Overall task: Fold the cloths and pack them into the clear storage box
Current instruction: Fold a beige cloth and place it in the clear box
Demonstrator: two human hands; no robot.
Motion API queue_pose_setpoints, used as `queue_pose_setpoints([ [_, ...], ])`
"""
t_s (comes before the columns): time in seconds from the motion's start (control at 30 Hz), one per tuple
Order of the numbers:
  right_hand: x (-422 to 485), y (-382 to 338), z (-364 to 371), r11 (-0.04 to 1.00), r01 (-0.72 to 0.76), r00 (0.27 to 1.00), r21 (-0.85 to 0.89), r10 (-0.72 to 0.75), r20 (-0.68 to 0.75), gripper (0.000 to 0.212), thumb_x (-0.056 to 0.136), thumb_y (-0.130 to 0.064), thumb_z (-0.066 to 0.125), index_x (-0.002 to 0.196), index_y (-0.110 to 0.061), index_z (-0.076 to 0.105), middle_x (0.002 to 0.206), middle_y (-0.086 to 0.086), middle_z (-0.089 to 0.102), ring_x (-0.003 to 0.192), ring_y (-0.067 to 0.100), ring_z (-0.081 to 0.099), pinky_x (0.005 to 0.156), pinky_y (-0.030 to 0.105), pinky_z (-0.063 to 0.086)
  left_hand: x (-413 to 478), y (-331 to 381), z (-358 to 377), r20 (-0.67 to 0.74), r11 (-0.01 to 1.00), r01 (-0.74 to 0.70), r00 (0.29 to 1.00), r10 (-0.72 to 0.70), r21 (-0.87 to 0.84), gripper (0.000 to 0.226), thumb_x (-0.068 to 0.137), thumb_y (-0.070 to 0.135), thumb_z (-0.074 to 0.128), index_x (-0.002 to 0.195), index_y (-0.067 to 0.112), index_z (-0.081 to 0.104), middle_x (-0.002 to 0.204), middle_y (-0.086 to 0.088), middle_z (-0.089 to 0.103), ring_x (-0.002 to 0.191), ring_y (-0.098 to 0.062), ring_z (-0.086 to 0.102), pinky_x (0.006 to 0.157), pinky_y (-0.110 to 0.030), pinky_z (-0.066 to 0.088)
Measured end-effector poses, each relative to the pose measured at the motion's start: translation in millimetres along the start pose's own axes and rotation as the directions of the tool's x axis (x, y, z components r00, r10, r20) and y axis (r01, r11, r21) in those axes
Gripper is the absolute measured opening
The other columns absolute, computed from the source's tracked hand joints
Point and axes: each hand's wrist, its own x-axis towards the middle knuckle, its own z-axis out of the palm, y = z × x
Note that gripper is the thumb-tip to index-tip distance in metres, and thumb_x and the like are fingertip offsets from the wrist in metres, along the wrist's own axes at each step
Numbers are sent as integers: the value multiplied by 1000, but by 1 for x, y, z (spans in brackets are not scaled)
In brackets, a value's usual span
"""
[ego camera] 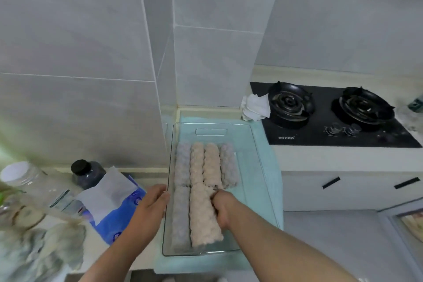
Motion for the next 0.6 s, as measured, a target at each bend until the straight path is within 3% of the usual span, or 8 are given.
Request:
queue_pose_setpoints([
  [0.07,-7,-3,5,989,24,998,-147,-33,-59,37,103,-13,33,131,-3,54,82,10,61,63,15,52,53,19,50,3,2,-2,17,999,3,1000,-2,-43,20,102,19,39,100,21,59,103,-3,61,99,-19,58,82,-32,50],
  [0.13,3,-1,9,938,110,983,-330,-152,-102,40,102,-9,34,139,1,44,102,11,60,67,9,46,64,21,46,8,3,-6,29,998,6,1000,-4,-68,22,102,17,38,99,20,59,102,-1,62,98,-18,59,79,-29,49],
  [0.2,8,4,19,885,147,955,-442,-243,-170,37,99,-9,40,133,0,49,127,16,57,90,19,58,82,26,46,13,1,-10,55,996,17,998,-13,-84,22,102,18,38,100,18,60,101,-1,64,97,-17,59,79,-27,49],
  [0.27,6,7,31,814,129,924,-567,-306,-228,36,97,-13,44,131,-5,48,133,15,53,116,27,55,92,27,43,16,-2,-11,78,994,33,997,-24,-109,22,102,19,39,101,19,61,102,-1,65,99,-18,60,81,-29,49],
  [0.4,0,11,35,684,41,874,-729,-378,-306,39,94,-19,47,132,-11,46,136,10,49,126,27,49,102,32,39,21,-7,-16,122,992,46,992,-32,-115,22,101,19,41,100,23,62,103,2,67,100,-16,61,89,-36,51],
  [0.43,-3,9,34,673,43,895,-738,-354,-270,38,96,-18,46,133,-10,48,137,9,51,126,25,50,103,30,39,22,-8,-18,135,992,49,990,-33,-114,22,101,19,41,100,23,62,103,1,67,100,-17,61,91,-38,50],
  [0.5,-13,2,32,751,27,940,-660,-243,-239,36,98,-20,41,128,-8,55,125,9,60,114,25,58,97,31,44,25,-9,-20,151,991,56,988,-38,-118,22,101,18,40,99,22,62,101,0,67,100,-17,61,93,-40,50],
  [0.6,-35,-3,27,933,-61,985,-355,-1,-172,35,100,-35,37,92,-10,60,84,4,59,74,19,56,65,33,48,28,-10,-22,162,986,69,986,-44,-150,25,102,16,38,98,22,62,99,0,67,99,-17,61,93,-41,50],
])
